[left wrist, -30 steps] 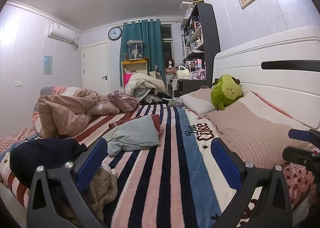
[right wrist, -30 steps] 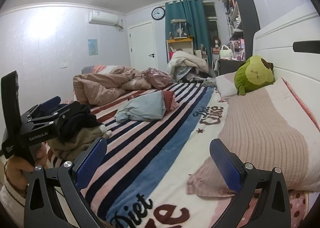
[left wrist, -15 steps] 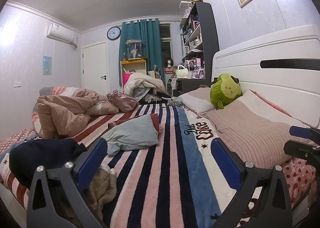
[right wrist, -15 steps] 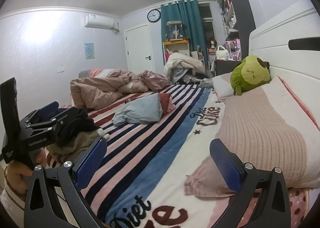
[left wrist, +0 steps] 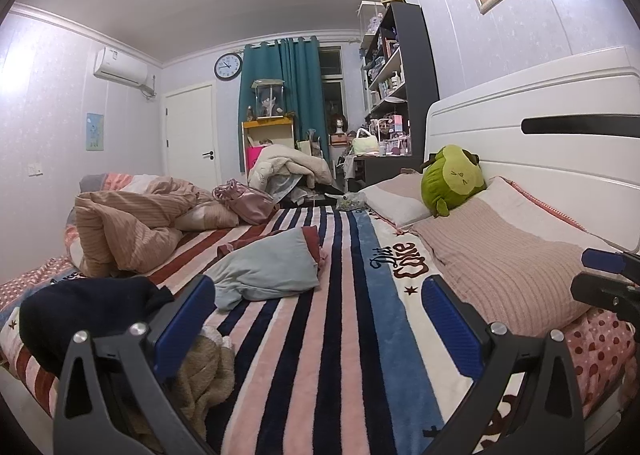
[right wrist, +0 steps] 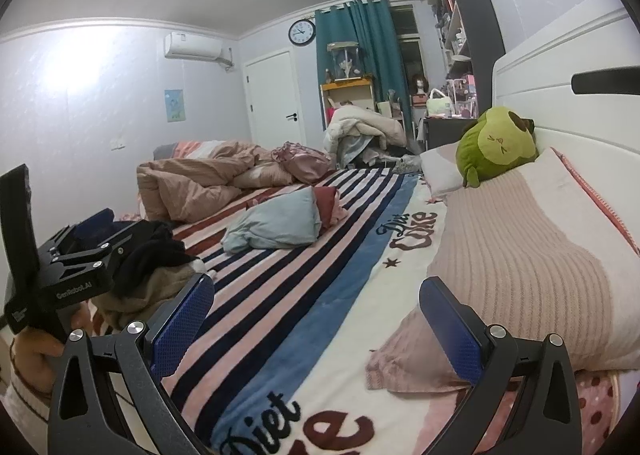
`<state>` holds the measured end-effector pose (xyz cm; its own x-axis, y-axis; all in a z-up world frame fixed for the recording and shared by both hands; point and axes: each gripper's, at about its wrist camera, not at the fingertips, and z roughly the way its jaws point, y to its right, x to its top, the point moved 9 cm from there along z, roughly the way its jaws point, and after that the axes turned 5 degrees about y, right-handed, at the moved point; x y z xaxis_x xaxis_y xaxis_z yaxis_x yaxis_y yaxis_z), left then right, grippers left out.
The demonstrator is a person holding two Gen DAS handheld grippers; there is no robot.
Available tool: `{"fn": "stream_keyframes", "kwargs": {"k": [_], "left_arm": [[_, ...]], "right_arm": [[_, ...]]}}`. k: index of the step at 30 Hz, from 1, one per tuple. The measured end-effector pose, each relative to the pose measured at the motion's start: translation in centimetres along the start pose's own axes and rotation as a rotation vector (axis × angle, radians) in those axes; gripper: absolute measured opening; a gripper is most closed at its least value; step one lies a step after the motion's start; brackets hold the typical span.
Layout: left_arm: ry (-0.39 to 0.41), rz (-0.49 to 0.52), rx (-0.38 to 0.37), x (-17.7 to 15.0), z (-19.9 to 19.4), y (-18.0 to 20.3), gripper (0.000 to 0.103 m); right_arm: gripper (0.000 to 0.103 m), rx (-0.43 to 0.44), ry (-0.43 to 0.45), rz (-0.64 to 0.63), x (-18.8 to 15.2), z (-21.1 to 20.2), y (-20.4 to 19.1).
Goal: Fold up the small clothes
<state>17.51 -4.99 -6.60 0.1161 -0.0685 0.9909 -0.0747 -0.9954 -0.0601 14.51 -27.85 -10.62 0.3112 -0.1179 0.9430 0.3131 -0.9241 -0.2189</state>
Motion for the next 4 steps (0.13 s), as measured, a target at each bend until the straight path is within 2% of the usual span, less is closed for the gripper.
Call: {"fn": "stream_keyframes", "kwargs": {"k": [4], "left_arm": [[0.000,0.008,-0.020,-0.18,0.04,0.11,0.102]], "right_arm": [[0.103,0.000,-0.001,-0.001,-0.02,0.02,0.00]]}}
